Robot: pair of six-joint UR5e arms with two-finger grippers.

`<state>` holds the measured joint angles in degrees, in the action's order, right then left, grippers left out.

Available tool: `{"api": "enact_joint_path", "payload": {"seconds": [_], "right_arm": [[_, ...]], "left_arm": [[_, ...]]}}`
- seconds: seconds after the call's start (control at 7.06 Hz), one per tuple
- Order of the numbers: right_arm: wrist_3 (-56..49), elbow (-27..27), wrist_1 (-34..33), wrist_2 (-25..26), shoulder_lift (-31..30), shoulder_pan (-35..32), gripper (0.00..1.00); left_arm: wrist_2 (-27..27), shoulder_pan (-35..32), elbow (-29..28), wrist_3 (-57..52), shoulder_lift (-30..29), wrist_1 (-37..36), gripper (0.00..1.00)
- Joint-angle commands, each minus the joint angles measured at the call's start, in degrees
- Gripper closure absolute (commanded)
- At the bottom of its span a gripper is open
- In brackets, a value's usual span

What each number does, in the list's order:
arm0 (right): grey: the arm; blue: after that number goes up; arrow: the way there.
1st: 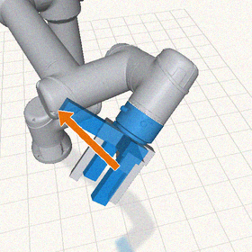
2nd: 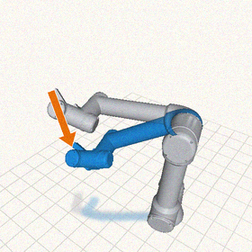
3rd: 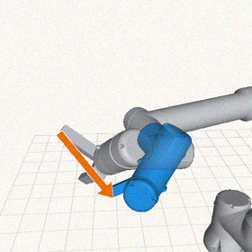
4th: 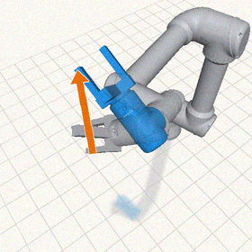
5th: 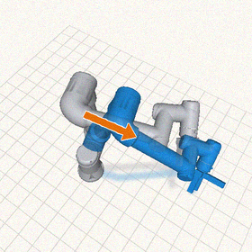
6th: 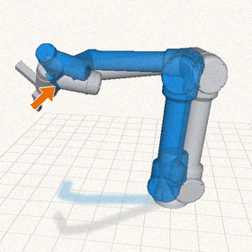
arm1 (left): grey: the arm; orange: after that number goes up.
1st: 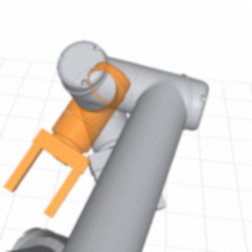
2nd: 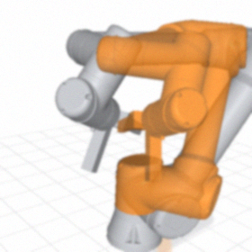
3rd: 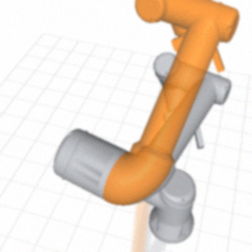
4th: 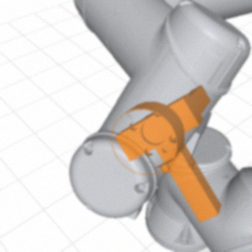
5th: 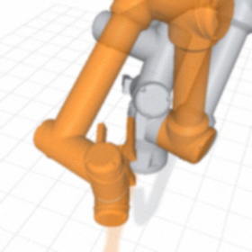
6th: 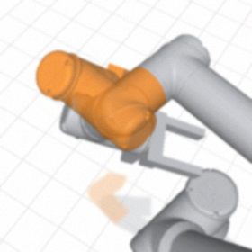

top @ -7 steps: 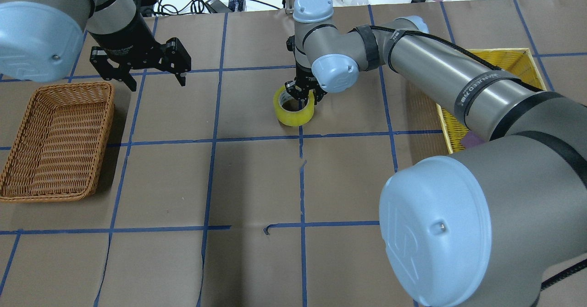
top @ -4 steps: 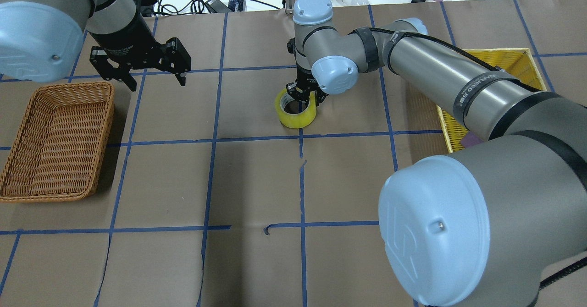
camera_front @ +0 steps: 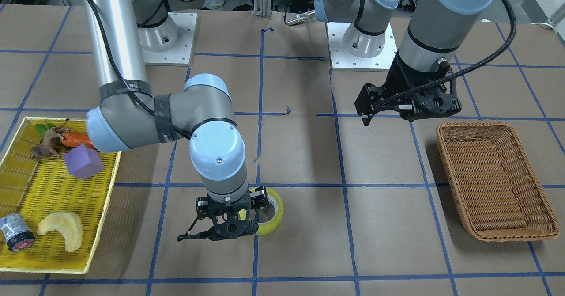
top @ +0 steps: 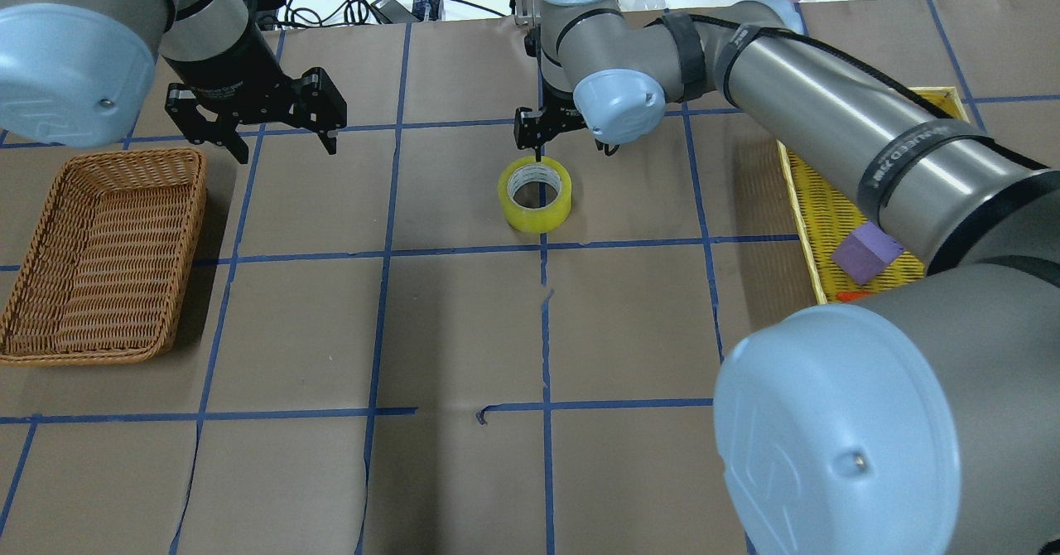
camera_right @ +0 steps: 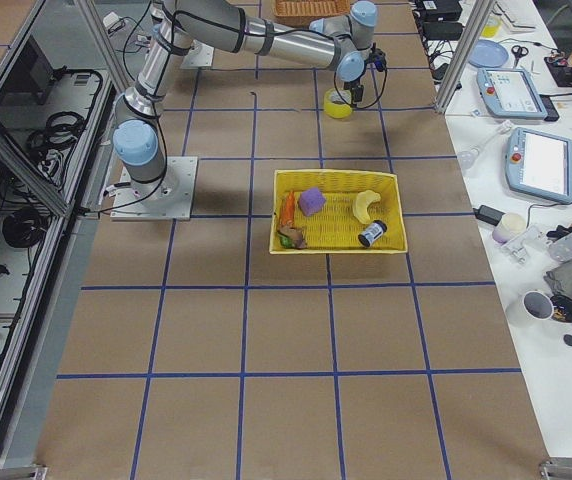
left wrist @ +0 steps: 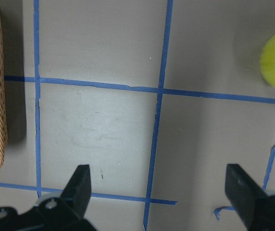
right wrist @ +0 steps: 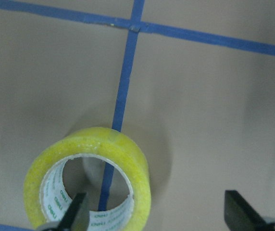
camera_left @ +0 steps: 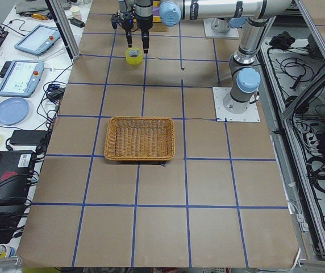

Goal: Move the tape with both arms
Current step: 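Raise the opened right gripper toward the tray while the left gripper reaches the tape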

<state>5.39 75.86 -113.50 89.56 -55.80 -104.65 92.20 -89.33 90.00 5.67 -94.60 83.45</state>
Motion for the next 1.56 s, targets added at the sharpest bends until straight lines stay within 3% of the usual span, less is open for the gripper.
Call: {"api": "enact_joint_path", "payload": {"seconds": [0.0, 0.28, 0.42, 0.85, 1.42], "right_arm": [[-0.7, 0.2, 9.5, 0.8, -10.2, 6.2, 0.0], [-1.7, 0.6, 23.8, 0.4, -22.2, 12.9, 0.0], [-1.6, 2.1, 26.1, 0.2, -24.6, 13.5, 0.0], [-5.4, 11.1, 22.0, -0.1, -30.4, 13.4, 0.0], [-5.5, 11.8, 20.3, -1.0, -30.5, 13.3, 0.0]], "left_arm": [[-0.7, 0.4, -0.1, 1.2, -2.3, -4.1, 0.0], [-7.7, -2.4, -0.1, 6.3, -7.9, -14.9, 0.0], [-9.0, -4.9, -0.1, 10.0, -11.5, -21.2, 0.0], [-11.3, -10.8, 0.3, 15.8, -22.2, -35.2, 0.0], [-11.8, -12.3, 2.6, 16.9, -29.1, -38.6, 0.01]]}}
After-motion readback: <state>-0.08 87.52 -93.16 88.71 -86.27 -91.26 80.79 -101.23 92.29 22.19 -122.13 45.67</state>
